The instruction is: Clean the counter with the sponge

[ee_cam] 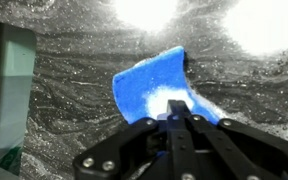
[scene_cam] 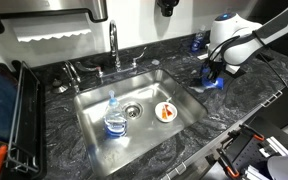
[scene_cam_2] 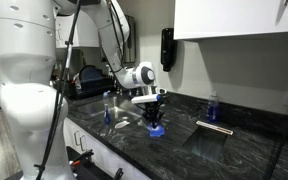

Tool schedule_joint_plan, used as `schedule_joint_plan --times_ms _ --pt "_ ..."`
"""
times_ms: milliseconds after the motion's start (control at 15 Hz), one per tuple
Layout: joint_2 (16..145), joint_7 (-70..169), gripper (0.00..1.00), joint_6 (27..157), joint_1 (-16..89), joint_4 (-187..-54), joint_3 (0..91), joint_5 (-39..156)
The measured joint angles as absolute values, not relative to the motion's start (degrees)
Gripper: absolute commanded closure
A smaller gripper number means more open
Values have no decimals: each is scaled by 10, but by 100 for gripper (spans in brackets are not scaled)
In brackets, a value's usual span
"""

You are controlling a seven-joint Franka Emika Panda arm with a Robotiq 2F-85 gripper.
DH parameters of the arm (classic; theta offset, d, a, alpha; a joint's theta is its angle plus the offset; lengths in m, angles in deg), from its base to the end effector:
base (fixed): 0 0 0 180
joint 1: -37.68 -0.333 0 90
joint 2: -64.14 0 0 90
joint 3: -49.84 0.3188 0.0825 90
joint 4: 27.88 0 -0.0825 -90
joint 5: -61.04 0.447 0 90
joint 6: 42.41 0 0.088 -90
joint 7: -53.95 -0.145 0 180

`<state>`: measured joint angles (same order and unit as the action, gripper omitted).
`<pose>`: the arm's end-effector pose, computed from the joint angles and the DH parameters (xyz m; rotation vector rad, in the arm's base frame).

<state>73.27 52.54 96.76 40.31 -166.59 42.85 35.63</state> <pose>0.4979 -0.0995 0.1459 2.8510 0.2393 -0.2452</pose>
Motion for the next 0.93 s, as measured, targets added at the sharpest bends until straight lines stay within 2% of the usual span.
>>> schedule_joint_plan --times_ms 933 --pt "705 544 100 969 416 -1684 426 402"
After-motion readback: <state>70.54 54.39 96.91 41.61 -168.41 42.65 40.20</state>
